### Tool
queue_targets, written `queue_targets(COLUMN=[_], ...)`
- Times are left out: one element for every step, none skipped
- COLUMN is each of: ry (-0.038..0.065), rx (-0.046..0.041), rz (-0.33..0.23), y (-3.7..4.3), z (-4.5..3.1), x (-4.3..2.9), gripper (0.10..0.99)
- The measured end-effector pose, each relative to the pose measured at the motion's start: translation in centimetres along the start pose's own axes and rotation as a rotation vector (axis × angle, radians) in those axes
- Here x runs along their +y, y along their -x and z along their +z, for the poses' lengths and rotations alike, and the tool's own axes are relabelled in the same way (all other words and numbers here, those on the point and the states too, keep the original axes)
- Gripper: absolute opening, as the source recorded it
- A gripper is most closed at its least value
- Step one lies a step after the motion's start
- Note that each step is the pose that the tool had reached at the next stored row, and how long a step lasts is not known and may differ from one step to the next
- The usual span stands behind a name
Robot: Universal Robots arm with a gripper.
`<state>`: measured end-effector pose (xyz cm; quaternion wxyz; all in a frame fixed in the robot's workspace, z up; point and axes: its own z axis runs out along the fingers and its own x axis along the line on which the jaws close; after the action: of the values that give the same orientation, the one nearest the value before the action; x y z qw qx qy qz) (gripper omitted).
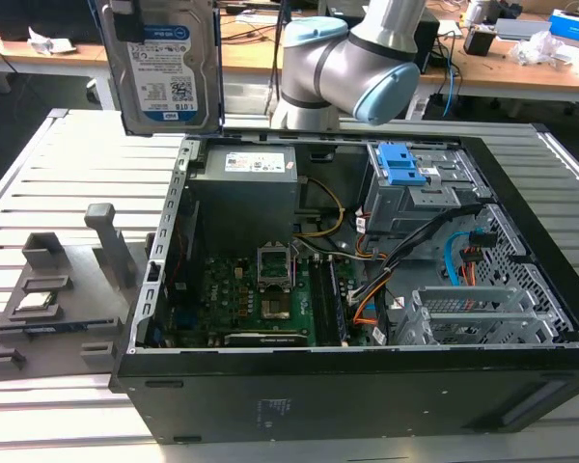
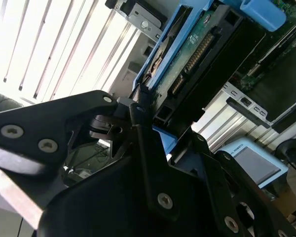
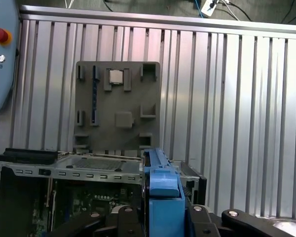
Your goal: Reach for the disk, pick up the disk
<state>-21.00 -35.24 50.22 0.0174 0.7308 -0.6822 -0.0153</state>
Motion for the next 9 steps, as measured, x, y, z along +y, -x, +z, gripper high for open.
queue_targets(ry=[0.000, 0.000, 0.000, 0.000, 0.000, 0.000, 0.000, 0.000, 0.000], rx=[0.0000, 0.0000, 0.0000, 0.0000, 0.0000, -0.0001, 0.0000, 0.0000, 0.0000], rz=[0.000, 0.000, 0.000, 0.000, 0.000, 0.000, 0.000, 0.000, 0.000], y=[0.00, 0.00, 0.01, 0.01, 0.00, 0.01, 0.02, 0.03, 0.05], z=[-0.01, -0.03, -0.04, -0.06, -0.08, -0.11, -0.14, -0.16, -0.18], x=[-0.30, -0.56, -0.91, -1.21, -1.79, -2.46, -2.96, -3.34, -3.86], gripper=[0.369, 0.369, 0.369, 0.369, 0.369, 0.369, 0.369, 0.369, 0.369])
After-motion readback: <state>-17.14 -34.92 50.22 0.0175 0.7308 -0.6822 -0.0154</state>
